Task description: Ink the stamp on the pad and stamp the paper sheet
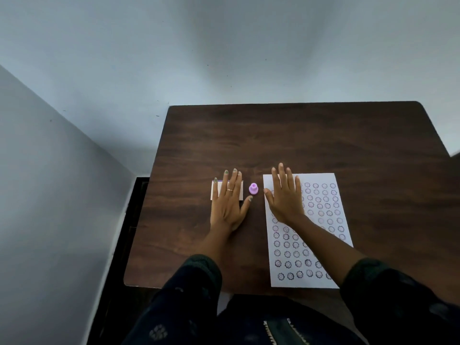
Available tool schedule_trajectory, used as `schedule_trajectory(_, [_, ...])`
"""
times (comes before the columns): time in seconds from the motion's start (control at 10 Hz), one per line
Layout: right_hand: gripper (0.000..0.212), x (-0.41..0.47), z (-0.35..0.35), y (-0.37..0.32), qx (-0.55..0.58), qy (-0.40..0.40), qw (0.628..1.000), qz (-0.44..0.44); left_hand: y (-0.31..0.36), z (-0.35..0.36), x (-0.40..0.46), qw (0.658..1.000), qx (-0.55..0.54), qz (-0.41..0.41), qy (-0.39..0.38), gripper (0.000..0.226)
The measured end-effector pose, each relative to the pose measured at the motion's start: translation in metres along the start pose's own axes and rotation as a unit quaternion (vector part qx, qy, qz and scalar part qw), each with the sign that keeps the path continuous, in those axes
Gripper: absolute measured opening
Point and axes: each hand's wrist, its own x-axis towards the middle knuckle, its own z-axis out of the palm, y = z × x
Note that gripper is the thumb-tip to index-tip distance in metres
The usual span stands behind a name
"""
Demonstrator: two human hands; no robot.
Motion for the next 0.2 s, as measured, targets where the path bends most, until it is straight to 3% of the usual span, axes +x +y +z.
schedule_trajectory(0.2, [0.063,0.0087,-0.0140,0.0018,0.005,0.043,0.999,0.002,0.0163,-0.0135,0.0232,0.999,0.000,0.006,0.034,0.067])
